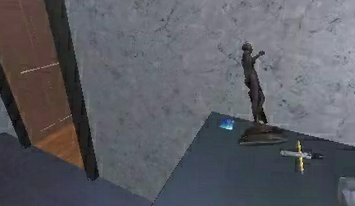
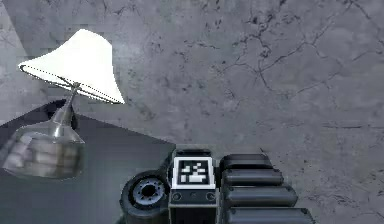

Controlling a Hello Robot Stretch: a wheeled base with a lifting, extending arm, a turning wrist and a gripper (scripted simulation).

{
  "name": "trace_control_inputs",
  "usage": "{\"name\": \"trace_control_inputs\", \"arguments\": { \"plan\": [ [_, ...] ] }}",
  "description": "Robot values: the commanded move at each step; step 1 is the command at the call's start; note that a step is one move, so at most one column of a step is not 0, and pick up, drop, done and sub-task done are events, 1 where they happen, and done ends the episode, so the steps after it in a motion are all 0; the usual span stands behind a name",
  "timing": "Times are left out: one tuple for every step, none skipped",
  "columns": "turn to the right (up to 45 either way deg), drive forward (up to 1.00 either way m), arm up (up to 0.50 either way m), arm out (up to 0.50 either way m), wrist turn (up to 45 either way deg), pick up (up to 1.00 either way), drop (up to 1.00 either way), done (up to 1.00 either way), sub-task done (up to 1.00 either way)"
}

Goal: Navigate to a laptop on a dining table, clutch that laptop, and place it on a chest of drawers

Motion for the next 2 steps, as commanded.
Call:
{"name": "trace_control_inputs", "arguments": {
  "plan": [
    [-45.0, 0.0, 0.0, 0.0, 0.0, 0.0, 0.0, 0.0, 0.0],
    [-45.0, 0.0, 0.0, 0.0, 0.0, 0.0, 0.0, 0.0, 0.0]
  ]
}}
